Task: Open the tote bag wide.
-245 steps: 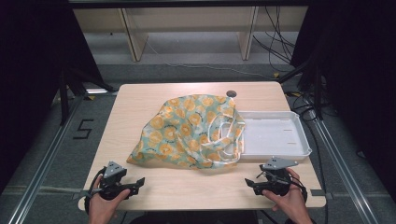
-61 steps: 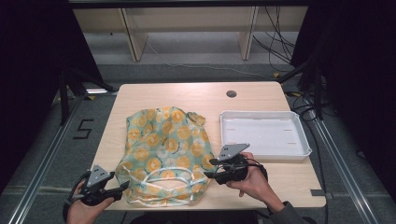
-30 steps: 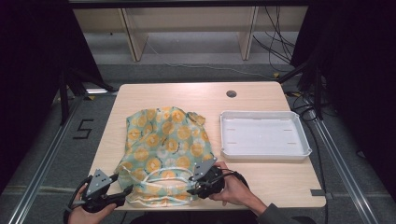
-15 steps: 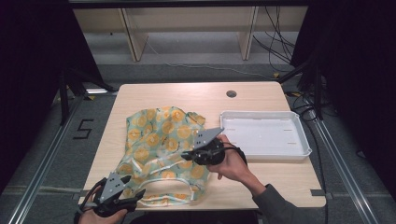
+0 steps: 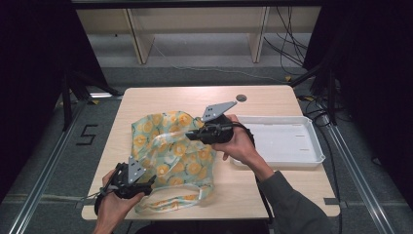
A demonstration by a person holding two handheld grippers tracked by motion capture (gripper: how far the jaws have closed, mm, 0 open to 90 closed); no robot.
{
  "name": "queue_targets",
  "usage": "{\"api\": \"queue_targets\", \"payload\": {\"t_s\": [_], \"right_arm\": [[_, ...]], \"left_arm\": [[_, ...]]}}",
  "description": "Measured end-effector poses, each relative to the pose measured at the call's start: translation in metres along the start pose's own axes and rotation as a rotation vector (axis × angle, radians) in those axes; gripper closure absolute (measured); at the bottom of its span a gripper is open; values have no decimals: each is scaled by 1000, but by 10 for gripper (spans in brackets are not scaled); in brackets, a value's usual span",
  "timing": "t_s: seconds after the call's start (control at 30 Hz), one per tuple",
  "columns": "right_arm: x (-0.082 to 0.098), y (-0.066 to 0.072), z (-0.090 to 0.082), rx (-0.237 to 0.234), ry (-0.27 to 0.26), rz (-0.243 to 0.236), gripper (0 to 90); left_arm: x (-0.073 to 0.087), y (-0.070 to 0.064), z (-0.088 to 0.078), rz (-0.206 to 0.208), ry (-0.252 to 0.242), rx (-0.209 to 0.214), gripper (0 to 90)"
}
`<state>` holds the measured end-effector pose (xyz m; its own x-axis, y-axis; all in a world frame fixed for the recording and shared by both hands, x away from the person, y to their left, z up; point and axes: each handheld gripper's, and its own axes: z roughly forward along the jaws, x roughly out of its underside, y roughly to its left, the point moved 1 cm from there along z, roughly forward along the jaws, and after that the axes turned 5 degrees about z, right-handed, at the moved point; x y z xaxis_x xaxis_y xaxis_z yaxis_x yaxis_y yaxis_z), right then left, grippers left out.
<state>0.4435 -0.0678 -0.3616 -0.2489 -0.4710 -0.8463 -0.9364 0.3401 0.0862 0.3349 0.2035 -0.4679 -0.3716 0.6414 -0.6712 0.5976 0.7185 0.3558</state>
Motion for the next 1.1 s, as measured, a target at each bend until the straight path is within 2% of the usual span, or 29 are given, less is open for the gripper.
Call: {"api": "queue_targets", "payload": {"t_s": [0.03, 0.07, 0.1, 0.17, 0.23, 0.27, 0.3, 0.33, 0.47, 0.53, 0.57, 0.6, 0.63, 0.73, 0.8, 0.83, 0.87, 0.9, 0.93, 0.97, 1.0, 1.03, 1.07, 1.1], "right_arm": [[-2, -2, 1, 6, -13, 19, 888], [-5, -5, 0, 8, -12, 27, 888], [-7, -8, 1, 9, -21, 14, 888], [-11, -11, 3, 9, -24, 43, 888], [-15, -14, 6, 21, -30, 35, 888], [-16, -15, 6, 11, -18, 31, 888], [-17, -16, 7, 23, -31, 45, 888], [-18, -17, 7, 18, -21, 41, 888], [-16, -26, 13, 38, -11, 58, 888], [-15, -30, 17, 47, -12, 77, 888], [-14, -33, 18, 50, -10, 83, 888], [-13, -36, 18, 53, 5, 86, 888], [-12, -39, 20, 60, 9, 94, 888], [-8, -50, 21, 82, 11, 113, 888], [-4, -62, 22, 107, 31, 131, 887], [-4, -62, 22, 107, 31, 131, 887], [-1, -65, 24, 121, 24, 151, 887], [1, -70, 25, 113, 37, 157, 888], [2, -73, 26, 119, 25, 164, 888], [2, -72, 25, 120, 35, 186, 888], [1, -73, 23, 128, 42, 174, 888], [1, -73, 23, 128, 42, 174, 888], [0, -72, 23, 128, 29, 180, 889], [-1, -74, 23, 127, 29, 158, 889]], "left_arm": [[-1, -1, 0, 22, 11, 16, 263], [-3, -5, 1, 17, 2, 23, 256], [-3, -6, 1, 38, 17, 24, 255], [-4, -9, 5, 65, 38, 37, 253], [-4, -9, 9, 77, 49, 37, 257], [-4, -8, 12, 83, 55, 49, 267], [-3, -7, 16, 82, 54, 55, 294], [-2, -5, 18, 100, 55, 58, 360], [-1, 3, 23, 164, 35, 73, 739], [-3, 8, 24, 189, 15, 75, 851], [-5, 11, 24, 191, -20, 74, 883], [-7, 16, 21, 188, -28, 75, 898], [-10, 19, 19, 175, -44, 78, 900], [-20, 31, 11, 173, -75, 91, 900], [-29, 43, 5, 139, -116, 104, 900], [-29, 43, 5, 139, -116, 104, 900], [-32, 46, 5, 125, -135, 101, 900], [-34, 49, 5, 120, -130, 115, 900], [-35, 49, 3, 104, -120, 137, 900], [-36, 47, 2, 94, -126, 143, 897], [-36, 44, 0, 92, -121, 158, 828], [-36, 40, -1, 93, -112, 179, 828], [-36, 36, -1, 112, -110, 173, 781], [-34, 29, 0, 95, -97, 183, 745]]}}
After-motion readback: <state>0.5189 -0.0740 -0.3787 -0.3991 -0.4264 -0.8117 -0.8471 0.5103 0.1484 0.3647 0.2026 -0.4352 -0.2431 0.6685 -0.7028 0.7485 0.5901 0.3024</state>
